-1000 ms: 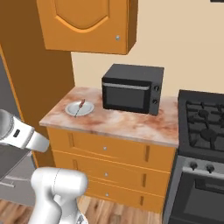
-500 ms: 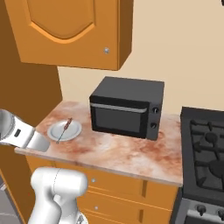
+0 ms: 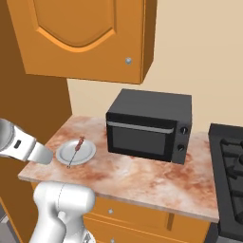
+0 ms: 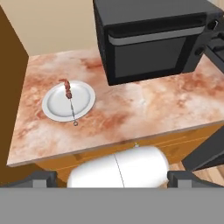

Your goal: Place the cold items (lime and carrot) from the fridge in one tupperware on the dining counter. Place the warm items (hot dog and kebab skewer) in the stove area in another tupperware.

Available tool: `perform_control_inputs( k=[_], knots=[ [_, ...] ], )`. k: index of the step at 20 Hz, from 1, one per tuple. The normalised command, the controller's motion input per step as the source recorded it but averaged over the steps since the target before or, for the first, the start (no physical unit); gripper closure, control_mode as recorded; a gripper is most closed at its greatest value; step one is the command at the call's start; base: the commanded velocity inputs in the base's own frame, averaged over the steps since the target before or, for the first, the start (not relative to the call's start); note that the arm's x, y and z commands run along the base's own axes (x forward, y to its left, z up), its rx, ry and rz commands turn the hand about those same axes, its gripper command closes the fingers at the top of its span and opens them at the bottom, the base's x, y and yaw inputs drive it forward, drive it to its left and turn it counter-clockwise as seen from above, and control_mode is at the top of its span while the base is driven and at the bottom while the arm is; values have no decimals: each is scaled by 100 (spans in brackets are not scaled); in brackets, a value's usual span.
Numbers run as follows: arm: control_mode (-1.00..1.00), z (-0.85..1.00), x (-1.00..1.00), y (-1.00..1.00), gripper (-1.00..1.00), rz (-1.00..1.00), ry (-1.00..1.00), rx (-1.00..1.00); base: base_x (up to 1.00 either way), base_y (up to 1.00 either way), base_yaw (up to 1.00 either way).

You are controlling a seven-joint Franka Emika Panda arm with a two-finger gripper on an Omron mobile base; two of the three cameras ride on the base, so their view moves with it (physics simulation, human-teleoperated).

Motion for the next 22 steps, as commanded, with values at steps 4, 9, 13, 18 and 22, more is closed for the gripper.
perform_control_inputs(
  k=[4,9,13,18,22],
  knots=[
    [-100,-13,36,16,-100,3,4,9,33,14,1],
    [-100,-52,79,53,-100,12,21,10,0,0,0],
    [-100,-41,69,25,-100,13,20,6,0,0,0],
    [-100,-46,55,1,-100,10,7,1,0,0,0],
    [-100,-53,45,0,-100,6,7,0,0,0,0]
  ],
)
